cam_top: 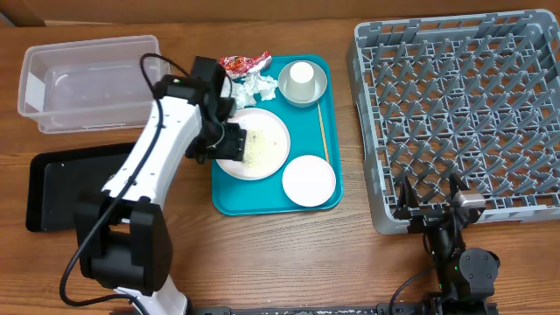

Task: Sort waste into correct bins and load items into the dishwasher
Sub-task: 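Move the left gripper back to the white rice plate's rim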

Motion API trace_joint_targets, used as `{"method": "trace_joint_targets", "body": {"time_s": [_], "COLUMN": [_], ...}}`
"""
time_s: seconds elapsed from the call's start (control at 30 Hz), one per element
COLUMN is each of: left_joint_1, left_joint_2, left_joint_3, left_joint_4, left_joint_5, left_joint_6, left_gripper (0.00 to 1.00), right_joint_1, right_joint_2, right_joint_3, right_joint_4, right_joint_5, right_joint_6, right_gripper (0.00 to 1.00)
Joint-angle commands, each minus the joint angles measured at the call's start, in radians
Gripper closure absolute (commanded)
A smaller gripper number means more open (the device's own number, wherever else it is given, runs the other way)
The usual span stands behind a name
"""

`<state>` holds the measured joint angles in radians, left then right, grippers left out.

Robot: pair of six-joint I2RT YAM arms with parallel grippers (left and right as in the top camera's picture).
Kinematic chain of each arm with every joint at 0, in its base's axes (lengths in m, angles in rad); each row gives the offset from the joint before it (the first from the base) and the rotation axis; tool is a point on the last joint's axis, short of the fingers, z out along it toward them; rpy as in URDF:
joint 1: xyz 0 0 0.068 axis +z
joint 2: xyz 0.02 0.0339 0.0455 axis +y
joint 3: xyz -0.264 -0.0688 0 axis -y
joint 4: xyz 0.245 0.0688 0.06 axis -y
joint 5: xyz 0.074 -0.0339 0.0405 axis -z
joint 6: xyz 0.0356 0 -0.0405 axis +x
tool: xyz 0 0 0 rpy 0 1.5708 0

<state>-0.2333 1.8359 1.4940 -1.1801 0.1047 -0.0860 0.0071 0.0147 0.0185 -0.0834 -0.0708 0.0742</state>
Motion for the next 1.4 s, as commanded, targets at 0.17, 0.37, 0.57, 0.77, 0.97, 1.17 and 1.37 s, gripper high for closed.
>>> {"method": "trace_joint_targets", "body": {"time_s": [0.17,0.37,0.57,0.77,0.97,1.17,1.37], "left_joint_1": [-0.11,-0.114,-0.114,-0.116,-0.121,-0.171,-0.254], "left_joint_2": [-0.008,-0.008,-0.008,-0.008,-0.008,-0.008,-0.008], "left_joint_3": [-0.132,-0.222,-0.238,-0.238,-0.24,-0.249,-0.249], "left_joint_4": [0.16,0.256,0.285,0.302,0.296,0.303,0.304], "left_joint_5": [-0.062,-0.001,0.04,0.064,0.038,-0.053,-0.191], "left_joint_6": [0.121,0.14,0.182,0.232,0.269,0.325,0.341], "left_gripper": [0.28,0.24,0.27,0.1,0.07,0.1,0.11], "right_joint_1": [-0.003,-0.003,-0.003,-0.003,-0.003,-0.003,-0.003], "right_joint_2": [-0.012,-0.012,-0.012,-0.012,-0.012,-0.012,-0.012], "right_joint_3": [-0.011,-0.011,-0.011,-0.011,-0.01,-0.011,-0.011], "right_joint_4": [0.003,0.003,0.003,0.003,0.003,0.003,0.003], "right_joint_5": [0.01,0.01,0.01,0.01,0.01,0.01,0.01], "right_joint_6": [-0.003,-0.003,-0.003,-0.003,-0.003,-0.003,-0.003], "right_gripper": [0.0,0.0,0.0,0.0,0.0,0.0,0.0]}}
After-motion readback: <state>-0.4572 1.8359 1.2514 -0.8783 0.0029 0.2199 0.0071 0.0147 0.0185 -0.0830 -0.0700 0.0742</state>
